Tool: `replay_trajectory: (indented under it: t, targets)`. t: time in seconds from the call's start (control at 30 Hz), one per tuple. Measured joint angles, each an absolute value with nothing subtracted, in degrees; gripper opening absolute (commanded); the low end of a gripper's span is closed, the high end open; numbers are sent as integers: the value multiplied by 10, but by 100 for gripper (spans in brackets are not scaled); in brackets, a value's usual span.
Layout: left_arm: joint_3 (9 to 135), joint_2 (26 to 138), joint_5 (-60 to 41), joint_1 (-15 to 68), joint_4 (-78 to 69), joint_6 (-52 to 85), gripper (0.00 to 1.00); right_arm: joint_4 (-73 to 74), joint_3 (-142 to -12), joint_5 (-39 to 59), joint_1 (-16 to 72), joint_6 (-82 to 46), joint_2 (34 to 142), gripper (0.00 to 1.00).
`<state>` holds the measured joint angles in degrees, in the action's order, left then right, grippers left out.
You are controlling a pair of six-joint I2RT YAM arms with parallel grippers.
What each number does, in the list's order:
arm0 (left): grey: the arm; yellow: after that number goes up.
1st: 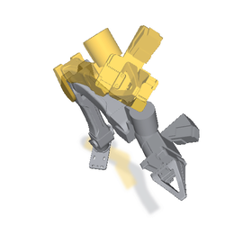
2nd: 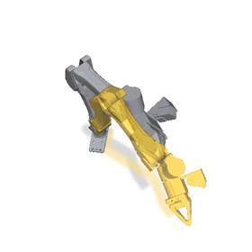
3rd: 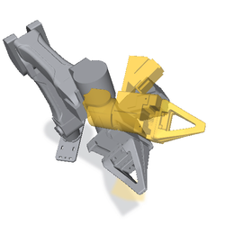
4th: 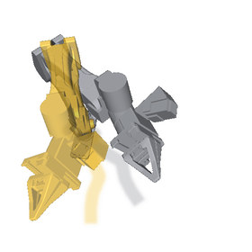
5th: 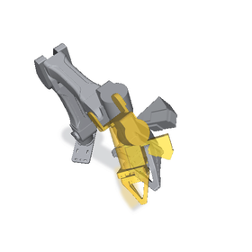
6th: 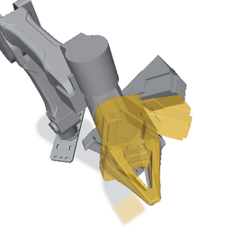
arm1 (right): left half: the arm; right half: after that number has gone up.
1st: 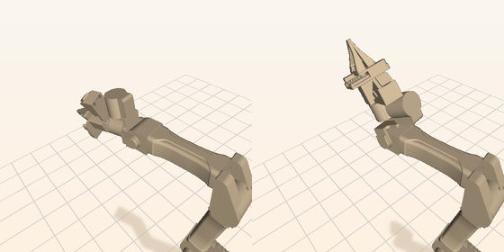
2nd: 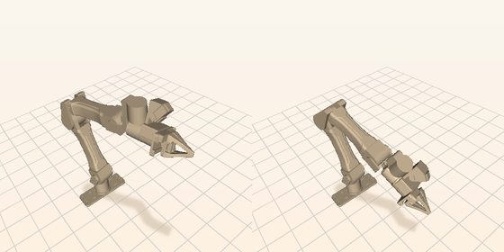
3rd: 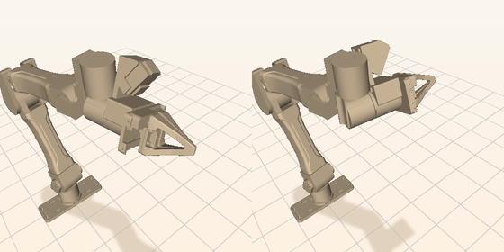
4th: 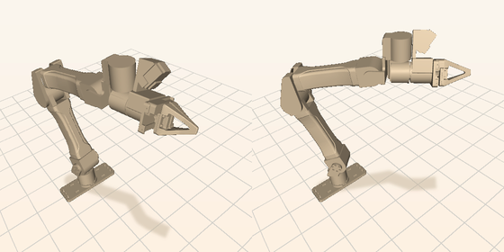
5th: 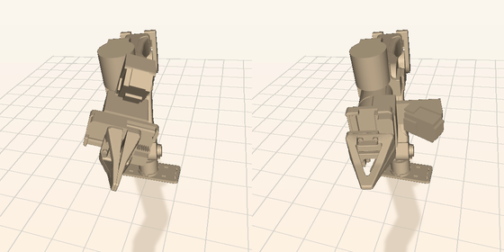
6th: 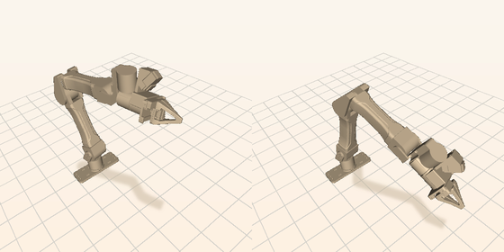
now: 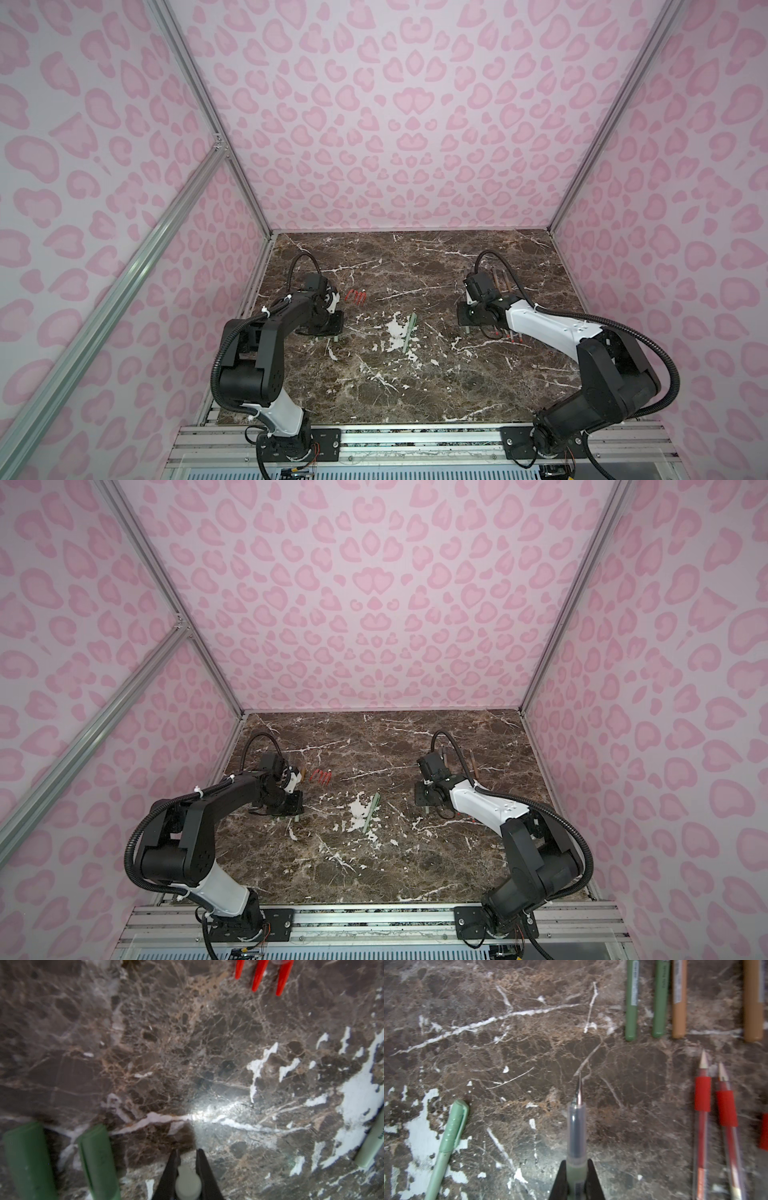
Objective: Open the pen caps
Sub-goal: 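Set the pale-green cap down while the right arm carries the marker toward the red pens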
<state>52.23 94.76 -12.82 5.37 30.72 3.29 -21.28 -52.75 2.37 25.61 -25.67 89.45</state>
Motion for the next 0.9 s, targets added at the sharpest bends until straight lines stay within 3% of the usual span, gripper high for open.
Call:
replay_trajectory:
  t: [0.2, 0.6, 0.9]
  targets:
    - [531, 957, -120, 54, 300, 35, 28, -217, -521, 24, 225, -239, 894, 1]
    - [554, 911, -104, 56, 307, 34, 50, -231, -521, 28, 176, -213, 907, 3]
    - [573, 847, -100, 56, 300, 0, 80, -237, -521, 31, 164, -201, 922, 8]
